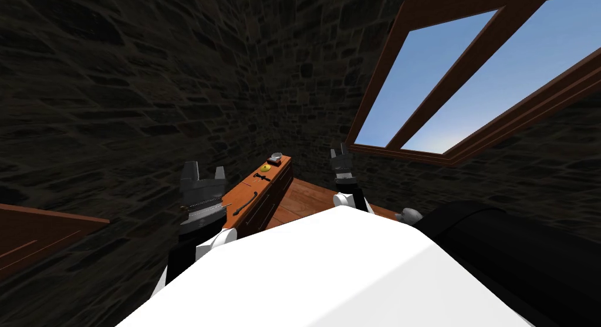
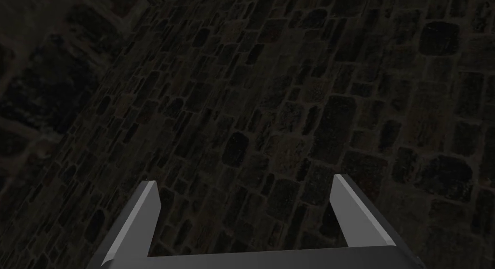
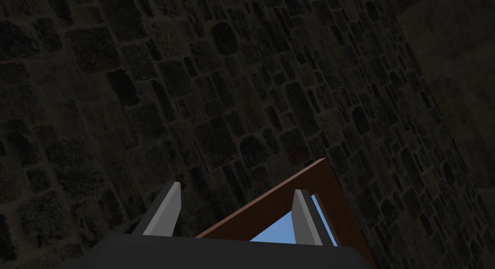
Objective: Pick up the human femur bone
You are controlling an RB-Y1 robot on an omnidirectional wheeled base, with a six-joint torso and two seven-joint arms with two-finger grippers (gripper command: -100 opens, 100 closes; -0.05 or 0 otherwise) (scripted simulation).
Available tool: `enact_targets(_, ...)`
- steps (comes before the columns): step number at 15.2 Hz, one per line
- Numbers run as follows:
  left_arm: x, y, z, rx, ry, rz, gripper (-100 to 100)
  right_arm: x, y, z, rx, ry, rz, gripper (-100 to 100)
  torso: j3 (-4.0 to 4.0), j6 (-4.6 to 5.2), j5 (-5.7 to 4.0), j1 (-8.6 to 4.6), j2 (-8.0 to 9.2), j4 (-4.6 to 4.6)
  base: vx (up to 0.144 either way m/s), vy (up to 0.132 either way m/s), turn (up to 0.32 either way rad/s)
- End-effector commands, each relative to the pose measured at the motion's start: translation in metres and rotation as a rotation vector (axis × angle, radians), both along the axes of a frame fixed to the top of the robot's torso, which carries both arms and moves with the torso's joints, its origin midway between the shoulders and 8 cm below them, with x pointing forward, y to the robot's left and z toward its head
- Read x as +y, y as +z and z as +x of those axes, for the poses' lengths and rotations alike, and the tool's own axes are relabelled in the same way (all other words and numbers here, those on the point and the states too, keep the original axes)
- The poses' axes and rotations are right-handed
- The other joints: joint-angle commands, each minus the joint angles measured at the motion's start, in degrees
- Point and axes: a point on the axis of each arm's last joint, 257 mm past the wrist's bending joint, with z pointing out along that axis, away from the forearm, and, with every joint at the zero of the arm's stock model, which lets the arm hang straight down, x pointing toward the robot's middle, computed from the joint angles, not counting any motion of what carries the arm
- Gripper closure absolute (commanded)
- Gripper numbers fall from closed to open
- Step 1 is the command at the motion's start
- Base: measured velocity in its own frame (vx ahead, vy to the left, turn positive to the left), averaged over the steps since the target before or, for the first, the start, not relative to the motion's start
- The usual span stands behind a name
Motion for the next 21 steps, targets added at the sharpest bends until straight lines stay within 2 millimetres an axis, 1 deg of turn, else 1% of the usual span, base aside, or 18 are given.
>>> enact_targets(1,0.005,-0.016,0.011,0.062,-0.002,0.018,-100,0.0,0.0,0.0,0.0,0.0,0.0,0,0.0,0.0,0.0,0.0,0.0,0.0,0.042,0.005,-0.028)
enact_targets(3,0.011,-0.029,0.018,0.108,0.002,0.026,-100,0.0,0.0,0.0,0.0,0.0,0.0,0,-0.03,0.01,0.0,-0.02,-0.05,-0.01,0.054,0.002,-0.038)
enact_targets(4,0.017,-0.043,0.025,0.157,0.008,0.031,-100,0.0,0.0,0.0,0.0,0.0,0.0,0,-0.03,0.0,0.0,-0.03,-0.06,-0.01,0.056,0.006,-0.038)
enact_targets(5,0.017,-0.043,0.025,0.157,0.008,0.03,-100,0.0,0.0,0.0,0.0,0.0,0.0,0,-0.04,0.0,0.0,-0.03,-0.06,-0.02,0.053,0.003,-0.032)
enact_targets(6,0.025,-0.058,0.032,0.207,0.017,0.033,-100,0.0,0.0,0.0,0.0,0.0,0.0,0,-0.04,0.0,-0.01,-0.04,-0.06,-0.01,0.057,0.002,-0.038)
enact_targets(7,0.025,-0.059,0.032,0.21,0.018,0.032,-100,0.0,0.0,0.0,0.0,0.0,0.0,0,-0.05,0.01,0.0,-0.04,-0.08,-0.02,0.05,0.002,-0.03)
enact_targets(8,0.034,-0.074,0.038,0.256,0.029,0.032,-100,0.0,0.0,0.0,0.0,0.0,0.0,0,-0.04,0.01,-0.01,-0.04,-0.07,-0.02,0.056,0.003,-0.037)
enact_targets(9,0.035,-0.076,0.039,0.265,0.029,0.031,-100,0.0,0.0,0.0,0.0,0.0,0.0,0,-0.05,0.0,-0.01,-0.04,-0.08,-0.02,0.051,0.007,-0.029)
enact_targets(10,0.045,-0.092,0.043,0.312,0.043,0.028,-100,0.0,0.0,0.0,0.0,0.0,0.0,0,-0.04,0.0,-0.01,-0.03,-0.07,-0.02,0.052,0.006,-0.05)
enact_targets(11,0.045,-0.094,0.044,0.323,0.044,0.027,-100,0.0,0.0,0.0,0.0,0.0,0.0,0,-0.04,0.01,-0.01,-0.03,-0.07,-0.02,0.054,0.007,-0.039)
enact_targets(12,0.057,-0.112,0.049,0.378,0.06,0.02,-100,0.0,0.0,0.0,0.0,0.0,0.0,0,-0.04,0.0,0.0,-0.03,-0.07,-0.02,0.059,0.009,-0.039)
enact_targets(13,0.057,-0.114,0.049,0.383,0.061,0.019,-100,0.0,0.0,0.0,0.0,0.0,0.0,0,-0.05,0.0,0.0,-0.02,-0.08,-0.02,0.052,0.011,-0.031)
enact_targets(14,0.069,-0.132,0.053,0.437,0.079,0.009,-100,0.0,0.0,0.0,0.0,0.0,0.0,0,-0.04,0.0,0.0,-0.01,-0.07,-0.02,0.055,0.013,-0.044)
enact_targets(15,0.07,-0.134,0.053,0.445,0.08,0.008,-100,0.0,0.0,0.0,0.0,0.0,0.0,0,-0.05,0.01,0.0,0.0,-0.08,-0.02,0.062,0.011,-0.042)
enact_targets(16,0.083,-0.151,0.055,0.493,0.099,-0.004,-100,0.0,0.0,0.0,0.0,0.0,0.0,0,-0.05,0.0,0.0,0.0,-0.09,-0.02,0.075,0.006,-0.055)
enact_targets(17,0.083,-0.155,0.055,0.508,0.1,-0.007,-100,0.0,0.0,0.0,0.0,0.0,0.0,0,-0.07,0.01,0.0,-0.03,-0.13,-0.03,0.067,0.007,-0.042)
enact_targets(20,0.111,-0.194,0.056,0.616,0.144,-0.043,-100,0.0,0.0,0.0,0.0,0.0,0.0,0,-0.07,0.0,0.0,-0.01,-0.12,-0.03,0.064,0.01,-0.046)
enact_targets(21,0.112,-0.199,0.056,0.637,0.146,-0.046,-100,0.0,0.0,0.0,0.0,0.0,0.0,0,-0.07,0.0,0.0,-0.02,-0.13,-0.03,0.063,0.014,-0.042)
